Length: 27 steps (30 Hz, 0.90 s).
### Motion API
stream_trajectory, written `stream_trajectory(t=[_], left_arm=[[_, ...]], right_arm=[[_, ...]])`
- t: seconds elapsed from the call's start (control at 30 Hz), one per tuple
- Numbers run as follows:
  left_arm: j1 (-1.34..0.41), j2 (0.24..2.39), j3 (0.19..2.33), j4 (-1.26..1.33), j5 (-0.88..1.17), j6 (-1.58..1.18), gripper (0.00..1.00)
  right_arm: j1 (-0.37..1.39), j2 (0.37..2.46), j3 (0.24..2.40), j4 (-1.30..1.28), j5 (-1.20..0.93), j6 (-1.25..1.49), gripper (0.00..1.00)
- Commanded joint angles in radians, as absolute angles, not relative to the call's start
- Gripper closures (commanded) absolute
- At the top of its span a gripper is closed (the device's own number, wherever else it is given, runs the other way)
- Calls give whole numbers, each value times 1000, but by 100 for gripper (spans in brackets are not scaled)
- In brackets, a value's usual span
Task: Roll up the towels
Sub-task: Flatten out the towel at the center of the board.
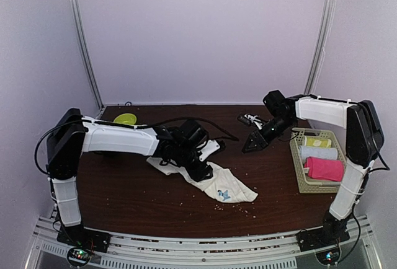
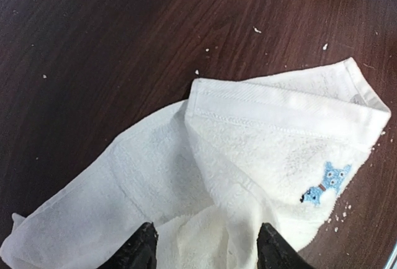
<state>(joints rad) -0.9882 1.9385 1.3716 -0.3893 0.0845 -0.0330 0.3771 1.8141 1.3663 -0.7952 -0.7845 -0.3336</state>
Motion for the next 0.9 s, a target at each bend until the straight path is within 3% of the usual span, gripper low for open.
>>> stream_trajectory(t=[0.0, 0.17, 0.2, 0.47, 0.63, 0.87], left_arm=[[-984, 2022, 1470, -435, 121, -50, 50], [-961, 2042, 1524, -436, 127, -58, 92], [-950, 2040, 1533, -434, 133, -61, 96], [-882, 2040, 1528, -408, 383, -92, 100], [-875, 1998, 1469, -336, 391, -142, 100], [-890, 1841, 1776, -358, 368, -31, 100]], right_arm=[[380, 1814, 1342, -784, -768, -345, 61], [379, 1808, 1336, -781, -769, -345, 61], [379, 1807, 1338, -781, -771, -344, 61], [370, 1813, 1356, -792, -781, -347, 62], [364, 1802, 1364, -789, -770, -347, 63], [248, 1784, 1444, -773, -798, -293, 67]])
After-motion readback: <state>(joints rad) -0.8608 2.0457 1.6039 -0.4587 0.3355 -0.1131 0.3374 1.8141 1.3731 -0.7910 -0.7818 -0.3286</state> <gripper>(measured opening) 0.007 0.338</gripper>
